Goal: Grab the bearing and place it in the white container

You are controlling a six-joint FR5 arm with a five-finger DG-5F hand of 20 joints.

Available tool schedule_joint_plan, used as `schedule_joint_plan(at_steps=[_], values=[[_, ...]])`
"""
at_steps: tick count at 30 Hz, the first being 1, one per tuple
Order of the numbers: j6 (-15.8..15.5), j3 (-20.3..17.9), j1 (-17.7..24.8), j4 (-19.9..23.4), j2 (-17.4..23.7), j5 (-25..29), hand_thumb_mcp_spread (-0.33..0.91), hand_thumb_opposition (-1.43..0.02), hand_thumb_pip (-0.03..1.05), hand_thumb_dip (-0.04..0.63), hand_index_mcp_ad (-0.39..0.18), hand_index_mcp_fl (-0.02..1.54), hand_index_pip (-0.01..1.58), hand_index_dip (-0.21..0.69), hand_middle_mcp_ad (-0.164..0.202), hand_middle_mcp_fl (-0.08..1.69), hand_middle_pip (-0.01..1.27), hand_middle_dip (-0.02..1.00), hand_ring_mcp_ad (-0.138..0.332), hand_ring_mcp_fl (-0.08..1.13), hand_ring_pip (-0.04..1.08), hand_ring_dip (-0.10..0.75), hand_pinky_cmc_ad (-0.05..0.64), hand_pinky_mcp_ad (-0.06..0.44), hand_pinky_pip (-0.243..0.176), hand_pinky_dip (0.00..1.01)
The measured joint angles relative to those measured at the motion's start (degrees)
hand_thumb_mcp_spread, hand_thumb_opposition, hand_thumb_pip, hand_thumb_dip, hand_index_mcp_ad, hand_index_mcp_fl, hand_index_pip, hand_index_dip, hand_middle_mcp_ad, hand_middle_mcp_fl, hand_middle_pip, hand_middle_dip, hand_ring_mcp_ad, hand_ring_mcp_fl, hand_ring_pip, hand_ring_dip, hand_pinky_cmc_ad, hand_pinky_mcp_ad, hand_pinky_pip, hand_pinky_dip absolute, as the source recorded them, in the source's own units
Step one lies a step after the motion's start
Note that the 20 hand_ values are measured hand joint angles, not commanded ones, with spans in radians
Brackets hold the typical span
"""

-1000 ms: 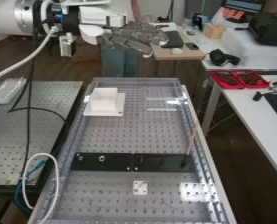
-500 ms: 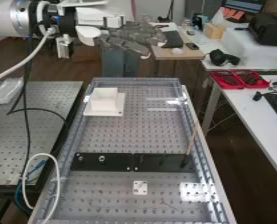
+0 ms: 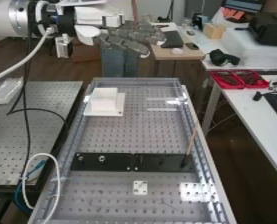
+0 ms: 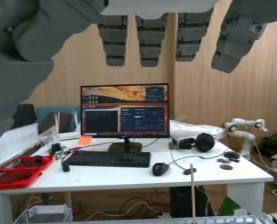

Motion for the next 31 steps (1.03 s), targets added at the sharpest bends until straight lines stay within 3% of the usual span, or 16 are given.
schedule_joint_plan(at_steps=[26,31], values=[[-0.5,1.0,-0.4,-0.7,-0.4,-0.9,0.21,-0.63,0.26,0.024,-0.094,0.07,0.09,0.248,0.068,0.01,0.14,0.15,0.169,0.00,0.09,0.007,0.415,0.312,-0.094,0.14],[-0.5,1.0,-0.6,-0.6,-0.4,-1.2,0.21,-0.63,0.21,0.023,-0.089,0.07,0.09,0.248,0.068,0.01,0.14,0.15,0.169,0.00,0.09,0.007,0.415,0.312,-0.094,0.14]])
